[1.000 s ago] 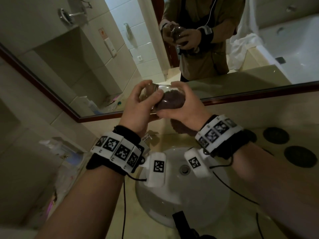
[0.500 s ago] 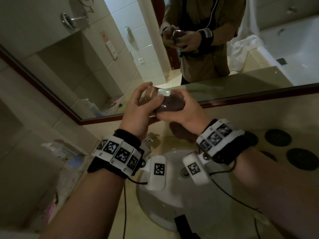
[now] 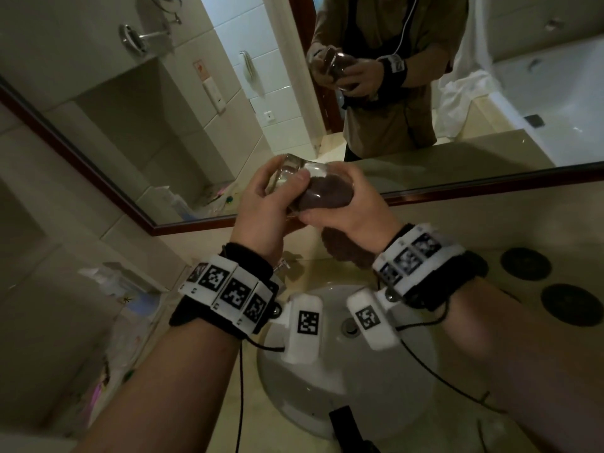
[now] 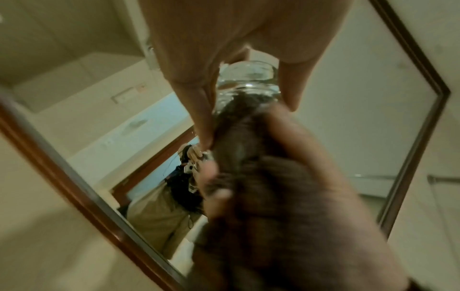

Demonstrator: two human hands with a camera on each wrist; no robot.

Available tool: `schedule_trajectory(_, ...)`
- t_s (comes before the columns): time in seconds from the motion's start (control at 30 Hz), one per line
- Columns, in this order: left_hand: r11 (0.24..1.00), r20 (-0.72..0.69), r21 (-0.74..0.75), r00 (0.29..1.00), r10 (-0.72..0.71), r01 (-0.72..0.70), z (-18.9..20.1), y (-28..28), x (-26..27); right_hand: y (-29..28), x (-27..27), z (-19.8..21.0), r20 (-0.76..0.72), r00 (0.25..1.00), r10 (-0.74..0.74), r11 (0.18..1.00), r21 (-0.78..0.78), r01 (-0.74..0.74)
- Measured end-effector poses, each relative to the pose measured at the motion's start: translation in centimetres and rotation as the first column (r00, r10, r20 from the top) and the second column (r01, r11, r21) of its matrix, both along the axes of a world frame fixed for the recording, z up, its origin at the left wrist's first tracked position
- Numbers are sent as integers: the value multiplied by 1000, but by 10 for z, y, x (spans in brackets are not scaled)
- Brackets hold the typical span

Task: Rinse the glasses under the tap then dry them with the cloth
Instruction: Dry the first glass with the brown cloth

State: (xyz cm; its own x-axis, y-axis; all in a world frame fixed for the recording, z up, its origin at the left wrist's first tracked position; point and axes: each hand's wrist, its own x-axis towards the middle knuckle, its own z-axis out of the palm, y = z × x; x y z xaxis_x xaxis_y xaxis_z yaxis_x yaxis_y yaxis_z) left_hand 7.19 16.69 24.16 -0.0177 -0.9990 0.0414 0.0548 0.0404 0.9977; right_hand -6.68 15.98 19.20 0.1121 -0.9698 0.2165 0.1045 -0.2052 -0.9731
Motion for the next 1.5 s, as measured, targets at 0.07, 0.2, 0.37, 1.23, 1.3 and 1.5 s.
schedule_trajectory(0.07,999,19,-16,999,-32,33,-1,1,2,-5,-7,4,66,992,107,991,77,-112)
schedule_trajectory(0.2,997,-3,76,999,-34,35,2,3,-4,1,-5,14,-166,986,-22,995,-99,5)
schedule_trajectory(0.37,999,-4,48,1000,14,-13,1,5,-3,7,2,11,-312,945,-99,962,-274,10)
schedule_trajectory(1.23,988,1,148,999,-44,43,4,0,3,3,5,8,-236,965,-114,976,-207,65)
schedule_trajectory(1.3,984,-37,168,998,-51,56,5,0,1,4,5,8,-272,950,-154,964,-253,83)
schedule_trajectory(1.5,997,31,65,999,-41,39,6,-3,4,-2,-3,9,-128,992,18,996,-87,-29)
